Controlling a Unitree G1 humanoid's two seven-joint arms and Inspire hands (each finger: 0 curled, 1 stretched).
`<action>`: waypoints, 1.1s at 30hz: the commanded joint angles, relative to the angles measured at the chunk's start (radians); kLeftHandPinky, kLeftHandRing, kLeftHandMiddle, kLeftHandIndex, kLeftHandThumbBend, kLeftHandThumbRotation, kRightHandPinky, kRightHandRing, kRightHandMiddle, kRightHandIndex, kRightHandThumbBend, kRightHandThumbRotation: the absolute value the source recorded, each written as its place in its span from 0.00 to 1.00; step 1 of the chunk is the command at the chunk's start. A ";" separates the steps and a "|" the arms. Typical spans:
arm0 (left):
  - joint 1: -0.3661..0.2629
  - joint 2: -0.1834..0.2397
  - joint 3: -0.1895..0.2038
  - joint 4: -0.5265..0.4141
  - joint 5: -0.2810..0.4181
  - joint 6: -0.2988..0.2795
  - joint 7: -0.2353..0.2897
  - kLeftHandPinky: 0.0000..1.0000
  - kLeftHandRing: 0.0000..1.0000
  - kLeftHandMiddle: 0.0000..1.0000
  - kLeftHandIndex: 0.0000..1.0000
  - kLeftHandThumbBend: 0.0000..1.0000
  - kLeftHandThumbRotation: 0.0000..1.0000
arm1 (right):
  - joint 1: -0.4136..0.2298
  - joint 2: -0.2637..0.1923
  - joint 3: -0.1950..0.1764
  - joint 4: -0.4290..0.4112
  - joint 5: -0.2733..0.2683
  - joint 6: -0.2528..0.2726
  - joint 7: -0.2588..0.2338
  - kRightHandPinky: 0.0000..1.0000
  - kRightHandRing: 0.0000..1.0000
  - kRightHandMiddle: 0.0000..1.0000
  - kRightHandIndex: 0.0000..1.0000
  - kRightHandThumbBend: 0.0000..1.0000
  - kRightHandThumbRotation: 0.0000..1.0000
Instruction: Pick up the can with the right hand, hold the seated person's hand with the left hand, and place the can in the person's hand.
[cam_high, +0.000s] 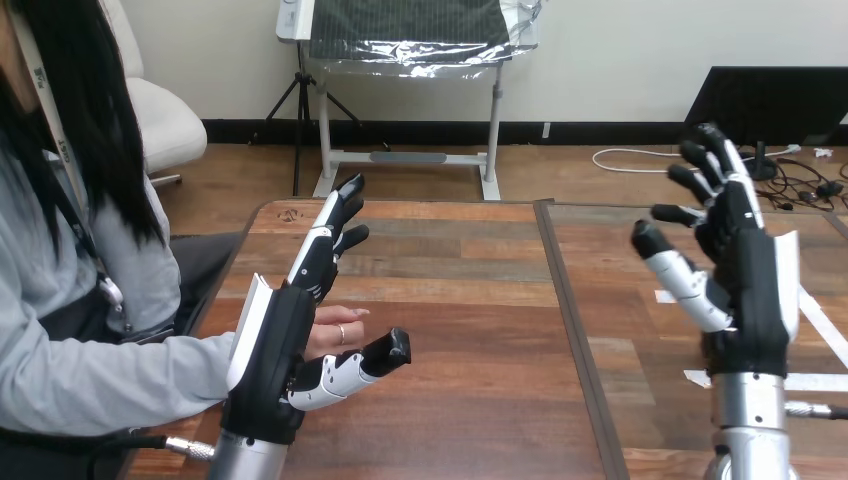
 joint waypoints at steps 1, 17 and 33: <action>-0.040 -0.006 0.010 0.001 -0.014 -0.005 -0.009 0.88 0.96 0.98 0.95 1.00 0.73 | -0.093 -0.028 -0.021 0.013 0.013 0.006 -0.009 0.67 0.86 0.90 0.92 1.00 0.63; -0.035 -0.002 0.018 -0.008 -0.011 -0.005 -0.010 0.88 0.95 0.97 0.94 1.00 0.73 | -0.118 -0.061 -0.040 0.050 -0.029 0.047 -0.091 0.68 0.85 0.89 0.91 1.00 0.63; -0.037 0.003 0.021 -0.008 -0.033 -0.006 -0.029 0.88 0.95 0.97 0.94 1.00 0.72 | -0.135 -0.082 -0.041 0.081 -0.039 0.093 -0.140 0.73 0.86 0.88 0.91 1.00 0.59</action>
